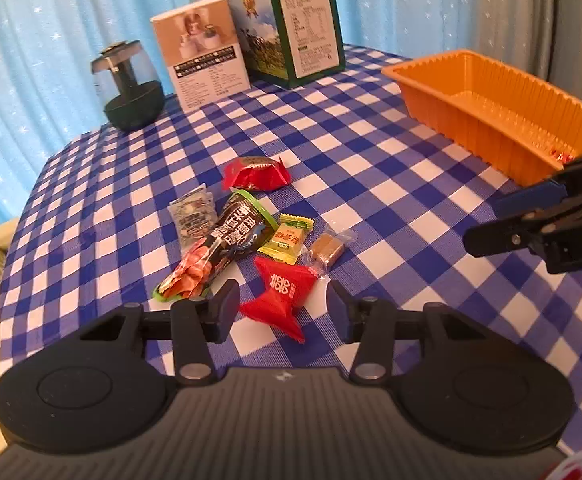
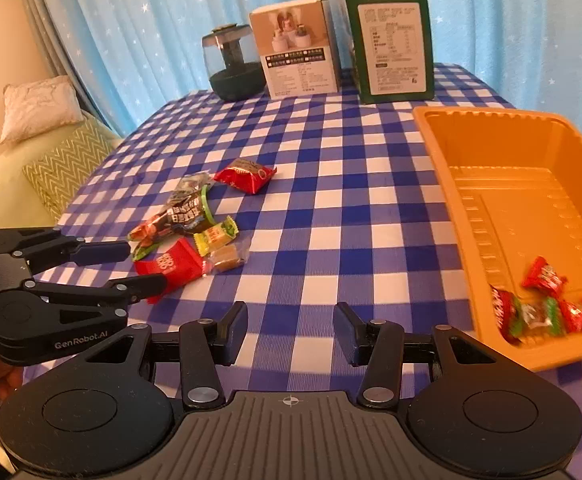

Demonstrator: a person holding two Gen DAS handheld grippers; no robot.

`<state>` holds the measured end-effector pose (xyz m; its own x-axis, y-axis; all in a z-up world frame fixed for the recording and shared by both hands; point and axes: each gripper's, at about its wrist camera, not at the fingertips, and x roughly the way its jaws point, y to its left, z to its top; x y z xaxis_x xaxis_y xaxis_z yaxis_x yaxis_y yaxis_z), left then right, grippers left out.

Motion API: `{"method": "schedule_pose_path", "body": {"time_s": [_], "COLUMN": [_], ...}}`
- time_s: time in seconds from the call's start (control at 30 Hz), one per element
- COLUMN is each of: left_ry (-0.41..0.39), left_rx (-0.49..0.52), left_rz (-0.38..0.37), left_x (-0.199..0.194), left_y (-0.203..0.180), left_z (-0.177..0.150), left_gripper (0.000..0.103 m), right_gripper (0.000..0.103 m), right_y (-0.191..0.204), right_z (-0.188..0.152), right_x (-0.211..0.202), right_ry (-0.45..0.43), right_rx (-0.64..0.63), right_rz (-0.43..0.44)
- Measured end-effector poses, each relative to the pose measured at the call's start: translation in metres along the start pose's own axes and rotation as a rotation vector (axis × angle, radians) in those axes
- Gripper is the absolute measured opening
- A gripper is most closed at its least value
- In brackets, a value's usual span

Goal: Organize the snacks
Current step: 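Grasp the large red candy with the left tool, then grasp the small brown caramel square with the right tool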

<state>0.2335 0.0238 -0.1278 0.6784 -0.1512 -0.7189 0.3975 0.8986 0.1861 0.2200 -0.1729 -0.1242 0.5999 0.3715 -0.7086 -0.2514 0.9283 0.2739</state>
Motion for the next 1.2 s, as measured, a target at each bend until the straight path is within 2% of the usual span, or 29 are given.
{"method": "schedule_pose_path", "body": {"time_s": [0.17, 0.27, 0.33, 0.43, 0.7, 0.87, 1.07, 1.2], "left_ry": [0.022, 0.032, 0.042, 0.048, 0.043, 0.025, 0.023, 0.018], "left_rx": [0.023, 0.016, 0.011, -0.024, -0.171, -0.295, -0.322, -0.339], "left_rz": [-0.024, -0.035, -0.036, -0.042, 0.010, 0.019, 0.014, 0.006], "left_x": [0.020, 0.028, 0.031, 0.029, 0.008, -0.002, -0.004, -0.003], "left_y": [0.000, 0.003, 0.003, 0.007, 0.022, 0.037, 0.043, 0.044], "left_z": [0.000, 0.000, 0.000, -0.002, -0.015, -0.024, -0.028, -0.028], "left_gripper": [0.039, 0.032, 0.023, 0.021, 0.020, 0.020, 0.020, 0.020], "right_gripper": [0.048, 0.048, 0.048, 0.048, 0.048, 0.048, 0.048, 0.056], "right_y": [-0.002, -0.002, 0.000, 0.004, 0.029, 0.044, 0.051, 0.057], "right_z": [0.004, 0.006, 0.007, 0.010, 0.013, 0.013, 0.016, 0.015], "right_x": [0.020, 0.030, 0.036, 0.043, 0.062, 0.080, 0.096, 0.102], "right_ry": [0.011, 0.016, 0.018, 0.015, -0.007, -0.015, -0.011, -0.015], "right_rx": [-0.006, -0.005, -0.009, -0.025, -0.145, -0.214, -0.232, -0.258], "right_rz": [0.005, 0.010, 0.014, 0.030, 0.096, 0.086, 0.074, 0.058]}}
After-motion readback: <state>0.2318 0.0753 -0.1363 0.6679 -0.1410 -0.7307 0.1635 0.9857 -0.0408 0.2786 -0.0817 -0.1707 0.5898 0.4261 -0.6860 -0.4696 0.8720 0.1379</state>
